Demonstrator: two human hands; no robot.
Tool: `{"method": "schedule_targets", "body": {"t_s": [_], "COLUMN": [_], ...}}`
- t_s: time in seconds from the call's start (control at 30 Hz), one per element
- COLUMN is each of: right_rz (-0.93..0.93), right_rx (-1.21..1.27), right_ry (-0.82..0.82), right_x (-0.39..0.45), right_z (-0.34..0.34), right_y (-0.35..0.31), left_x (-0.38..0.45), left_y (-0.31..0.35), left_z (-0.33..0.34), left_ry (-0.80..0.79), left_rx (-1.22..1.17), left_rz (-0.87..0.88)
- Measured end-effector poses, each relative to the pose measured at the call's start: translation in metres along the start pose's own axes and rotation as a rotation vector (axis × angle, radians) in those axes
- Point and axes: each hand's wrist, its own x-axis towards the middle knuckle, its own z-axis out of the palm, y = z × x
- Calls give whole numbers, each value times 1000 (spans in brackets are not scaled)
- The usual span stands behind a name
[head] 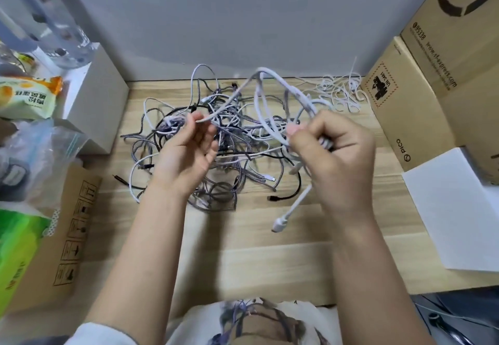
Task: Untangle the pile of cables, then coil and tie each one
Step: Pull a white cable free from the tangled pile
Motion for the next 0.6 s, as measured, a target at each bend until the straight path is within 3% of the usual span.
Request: {"method": "schedule_targets", "body": {"t_s": [0.1, 0.17, 0.37, 0.47, 0.6], "right_rz": [89, 109, 180, 264, 245], "right_rx": [-174, -268, -367, -299, -194], "right_ry": [-1, -50, -220, -293, -268], "right_x": [3, 3, -2, -1, -5], "right_z": [10, 17, 25, 24, 27], "right_y": [20, 26, 35, 36, 32], "left_x": [-18, -25, -37, -38, -41], "left_y": [-1, -6, -14, -16, -20], "left_z": [20, 28, 43, 45, 50], "left_ry": [-224, -291, -268, -255, -272], "left_rx": [222, 328, 436, 496, 488], "left_rz": [95, 126, 225, 264, 238]}}
